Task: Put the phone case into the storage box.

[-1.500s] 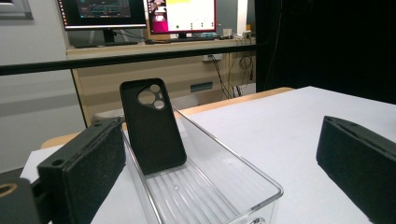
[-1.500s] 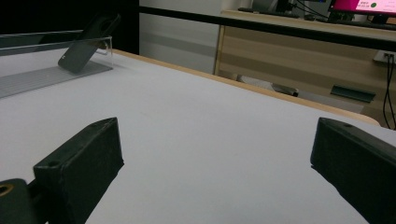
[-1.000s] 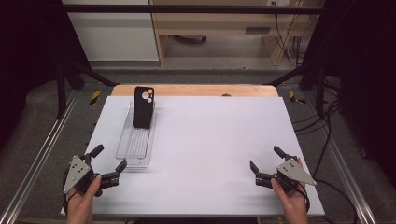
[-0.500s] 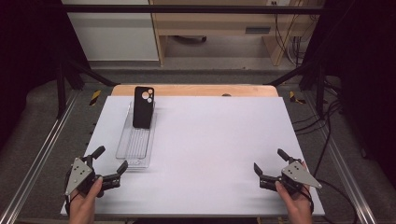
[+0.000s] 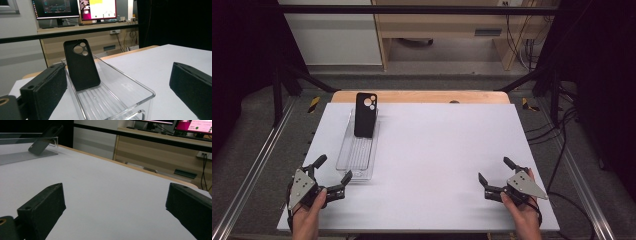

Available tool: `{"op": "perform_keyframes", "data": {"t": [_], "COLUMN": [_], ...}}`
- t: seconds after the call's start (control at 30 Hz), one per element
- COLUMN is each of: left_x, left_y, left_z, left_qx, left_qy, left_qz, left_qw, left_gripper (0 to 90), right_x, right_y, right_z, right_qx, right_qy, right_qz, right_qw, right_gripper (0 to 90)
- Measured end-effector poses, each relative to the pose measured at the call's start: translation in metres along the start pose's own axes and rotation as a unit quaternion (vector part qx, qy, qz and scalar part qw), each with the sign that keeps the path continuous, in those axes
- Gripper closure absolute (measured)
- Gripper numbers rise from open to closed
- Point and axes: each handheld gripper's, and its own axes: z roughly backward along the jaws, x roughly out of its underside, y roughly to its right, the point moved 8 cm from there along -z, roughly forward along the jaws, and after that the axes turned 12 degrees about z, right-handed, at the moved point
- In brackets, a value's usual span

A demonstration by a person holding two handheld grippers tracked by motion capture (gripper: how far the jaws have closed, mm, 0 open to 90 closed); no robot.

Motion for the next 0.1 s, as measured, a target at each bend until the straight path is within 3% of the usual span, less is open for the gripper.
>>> {"op": "perform_keyframes", "data": {"t": [0.1], "left_x": [0.0015], "left_y": [0.0012], "left_z": [-0.0011], "left_qx": [0.002], "left_qy": [-0.003], "left_qz": [0.001], "left_qw": [1.0], "left_gripper": [0.9], "right_x": [0.0003], "right_y": [-0.0015], "right_z": [-0.0059], "right_qx": [-0.004], "right_qy": [0.0], "right_qz": [-0.001], "right_qw": [1.0], "right_gripper": [2.9]}}
